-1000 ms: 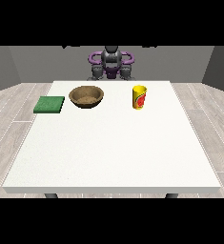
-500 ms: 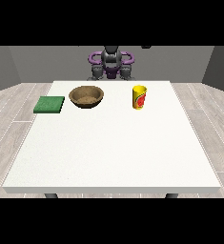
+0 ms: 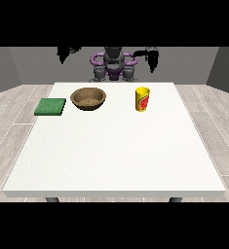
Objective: Pick the cup and pour the ball into the bowl, then pick the bowl and place it on the pad
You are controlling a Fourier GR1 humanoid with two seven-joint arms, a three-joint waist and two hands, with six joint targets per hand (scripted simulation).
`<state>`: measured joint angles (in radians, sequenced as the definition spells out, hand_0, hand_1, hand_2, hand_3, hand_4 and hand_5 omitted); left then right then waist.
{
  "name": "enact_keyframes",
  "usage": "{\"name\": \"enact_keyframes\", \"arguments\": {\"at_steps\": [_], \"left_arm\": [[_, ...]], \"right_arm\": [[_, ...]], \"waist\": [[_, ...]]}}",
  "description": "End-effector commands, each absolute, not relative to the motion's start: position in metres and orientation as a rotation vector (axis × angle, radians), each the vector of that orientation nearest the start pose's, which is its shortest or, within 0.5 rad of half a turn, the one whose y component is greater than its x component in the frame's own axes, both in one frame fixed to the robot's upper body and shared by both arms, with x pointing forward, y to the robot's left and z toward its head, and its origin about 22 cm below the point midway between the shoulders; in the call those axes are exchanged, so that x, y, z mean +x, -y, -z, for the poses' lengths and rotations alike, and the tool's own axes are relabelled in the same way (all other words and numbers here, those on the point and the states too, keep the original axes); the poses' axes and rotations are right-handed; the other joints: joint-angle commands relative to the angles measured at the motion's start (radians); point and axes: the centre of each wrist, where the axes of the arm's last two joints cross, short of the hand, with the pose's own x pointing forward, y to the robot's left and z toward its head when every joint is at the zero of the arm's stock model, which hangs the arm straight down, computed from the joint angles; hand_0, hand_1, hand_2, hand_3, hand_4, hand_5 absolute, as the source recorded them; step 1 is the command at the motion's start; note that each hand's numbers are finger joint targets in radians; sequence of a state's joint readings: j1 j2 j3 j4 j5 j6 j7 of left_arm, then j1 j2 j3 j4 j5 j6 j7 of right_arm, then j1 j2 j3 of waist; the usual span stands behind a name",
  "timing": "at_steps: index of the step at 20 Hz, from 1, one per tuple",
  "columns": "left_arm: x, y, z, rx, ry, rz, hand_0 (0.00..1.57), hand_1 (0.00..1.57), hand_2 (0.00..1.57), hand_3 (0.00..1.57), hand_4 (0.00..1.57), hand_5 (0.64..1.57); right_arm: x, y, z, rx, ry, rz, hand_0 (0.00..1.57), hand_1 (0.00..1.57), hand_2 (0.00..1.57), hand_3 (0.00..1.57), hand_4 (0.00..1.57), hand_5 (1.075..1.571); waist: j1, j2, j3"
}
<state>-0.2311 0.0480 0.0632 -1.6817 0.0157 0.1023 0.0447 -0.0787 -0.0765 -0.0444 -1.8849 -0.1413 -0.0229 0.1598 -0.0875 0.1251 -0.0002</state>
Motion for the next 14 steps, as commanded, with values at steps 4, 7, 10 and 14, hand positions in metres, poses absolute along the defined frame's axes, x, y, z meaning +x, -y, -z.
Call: {"name": "enact_keyframes", "arguments": {"at_steps": [4, 7, 10, 14], "left_arm": [[0.289, -0.269, -0.023, 0.096, 1.920, -0.051, 0.00, 0.00, 0.00, 0.00, 0.41, 1.484], [0.315, -0.252, -0.018, 0.094, 1.876, -0.002, 0.00, 0.00, 0.00, 0.00, 0.25, 1.475], [0.315, -0.267, 0.008, 0.119, 1.865, 0.004, 0.00, 0.00, 0.00, 0.00, 0.00, 1.451], [0.315, -0.253, 0.031, 0.074, 1.784, 0.016, 0.00, 0.00, 0.00, 0.00, 0.11, 1.436]], "right_arm": [[0.243, 0.267, -0.093, 0.085, 1.899, 0.034, 0.00, 0.00, 0.00, 0.00, 0.68, 1.547], [0.262, 0.268, -0.103, 0.067, 1.903, 0.036, 0.00, 0.00, 0.00, 0.00, 0.68, 1.555], [0.261, 0.283, -0.102, 0.064, 1.898, 0.026, 0.00, 0.00, 0.00, 0.00, 0.67, 1.559], [0.258, 0.310, -0.073, 0.042, 1.796, 0.055, 0.00, 0.00, 0.00, 0.00, 0.66, 1.559]], "waist": [[-0.037, 0.136, -0.0005], [-0.025, 0.121, -0.0001], [-0.033, 0.119, -0.0002], [-0.026, 0.046, 0.0001]]}}
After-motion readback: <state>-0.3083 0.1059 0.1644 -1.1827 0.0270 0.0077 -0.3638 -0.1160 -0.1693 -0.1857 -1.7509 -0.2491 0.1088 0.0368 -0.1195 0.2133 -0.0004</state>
